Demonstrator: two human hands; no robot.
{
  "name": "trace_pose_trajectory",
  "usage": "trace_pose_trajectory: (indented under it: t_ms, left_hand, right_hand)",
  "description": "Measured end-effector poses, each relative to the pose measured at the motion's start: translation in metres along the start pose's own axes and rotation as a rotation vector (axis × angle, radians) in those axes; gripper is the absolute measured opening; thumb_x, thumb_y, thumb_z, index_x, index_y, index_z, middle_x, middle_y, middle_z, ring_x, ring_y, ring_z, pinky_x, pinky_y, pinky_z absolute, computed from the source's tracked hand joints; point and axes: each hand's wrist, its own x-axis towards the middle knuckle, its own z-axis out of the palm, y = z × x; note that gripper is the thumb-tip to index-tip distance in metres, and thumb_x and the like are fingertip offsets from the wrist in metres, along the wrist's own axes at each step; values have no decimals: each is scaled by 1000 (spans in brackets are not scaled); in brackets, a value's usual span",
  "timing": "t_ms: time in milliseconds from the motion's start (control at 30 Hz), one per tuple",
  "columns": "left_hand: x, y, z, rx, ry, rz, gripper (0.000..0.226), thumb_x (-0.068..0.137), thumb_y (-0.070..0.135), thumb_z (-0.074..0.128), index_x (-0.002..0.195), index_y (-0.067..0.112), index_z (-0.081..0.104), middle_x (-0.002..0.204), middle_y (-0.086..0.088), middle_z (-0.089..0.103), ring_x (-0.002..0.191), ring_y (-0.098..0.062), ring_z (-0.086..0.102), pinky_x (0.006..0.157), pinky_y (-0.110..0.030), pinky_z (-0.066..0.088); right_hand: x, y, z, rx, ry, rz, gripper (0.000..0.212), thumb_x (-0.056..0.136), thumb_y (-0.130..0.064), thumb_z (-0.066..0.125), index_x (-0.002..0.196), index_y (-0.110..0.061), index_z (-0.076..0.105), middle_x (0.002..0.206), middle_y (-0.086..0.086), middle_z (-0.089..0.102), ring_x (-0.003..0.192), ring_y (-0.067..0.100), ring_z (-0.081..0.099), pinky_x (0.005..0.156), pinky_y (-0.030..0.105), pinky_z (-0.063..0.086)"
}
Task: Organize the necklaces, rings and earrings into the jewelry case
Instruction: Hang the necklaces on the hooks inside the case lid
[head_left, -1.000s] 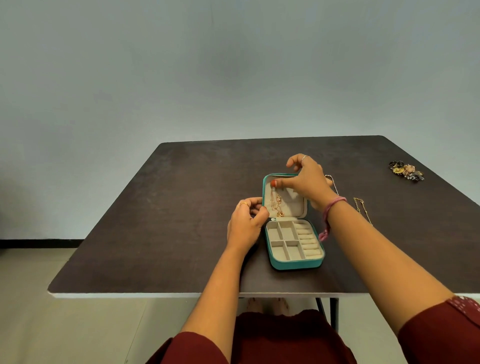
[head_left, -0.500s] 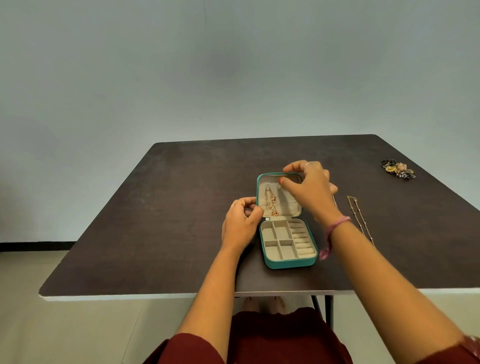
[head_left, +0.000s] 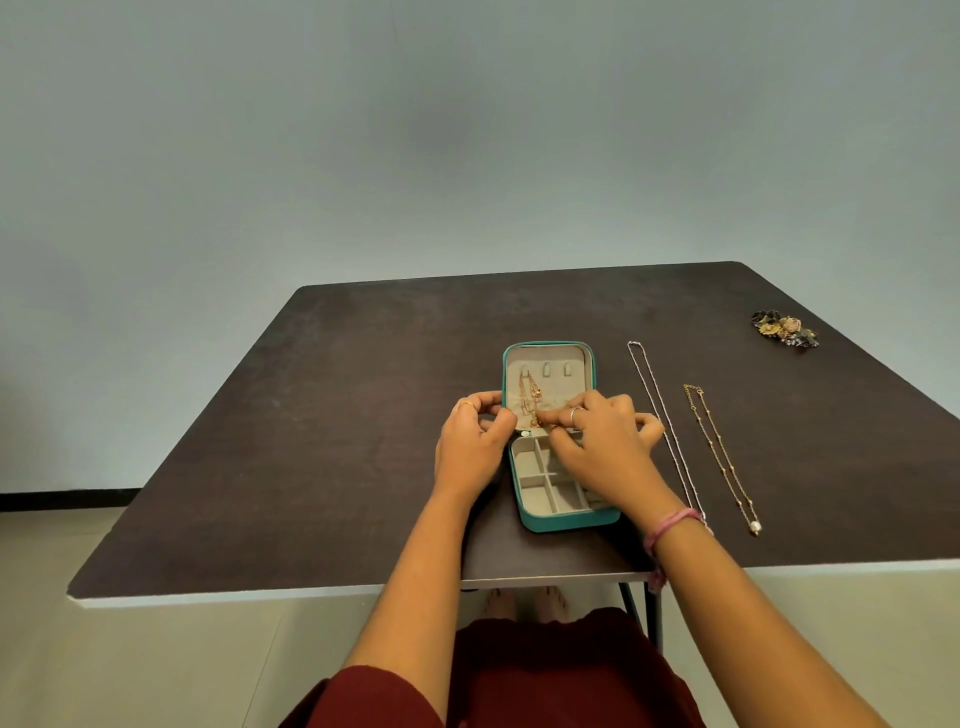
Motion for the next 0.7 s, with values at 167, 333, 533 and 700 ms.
trace_pose_trajectory:
  t_ms: [167, 333, 533, 700]
  left_hand:
    - [-1, 1, 0, -9, -4, -9, 21, 74, 40, 55, 95, 37, 57, 93, 11, 69, 82, -6, 67, 80, -44, 56]
    - [0, 1, 1, -5, -3, -15, 23, 75, 42, 52, 97, 38, 57, 103, 12, 66, 87, -2, 65, 82, -44, 56]
    - [0, 4, 1, 102, 9, -12, 22, 90, 33, 49, 109, 30, 60, 112, 12, 56, 94, -1, 56, 89, -38, 50]
    - [2, 1, 3, 161, 14, -3, 29, 93, 33, 46, 118, 25, 58, 116, 10, 52, 95, -2, 53, 85, -33, 49]
  right_hand:
    - [0, -5, 5, -3, -30, -36, 34, 96, -33, 40, 120, -46, 59, 120, -18, 52, 114, 11, 32, 89, 35, 13]
    - [2, -4, 2, 45, -87, -59, 35, 96, -31, 39, 122, -47, 57, 123, -20, 52, 117, 11, 32, 94, 36, 17]
    - [12, 15, -19, 203, 22, 47, 26, 93, -30, 47, 103, -43, 67, 94, -22, 58, 107, 7, 44, 87, 33, 22]
    - [30, 51, -47, 202, 69, 178, 23, 92, -28, 49, 94, -46, 63, 78, -15, 61, 83, 5, 47, 81, 31, 21]
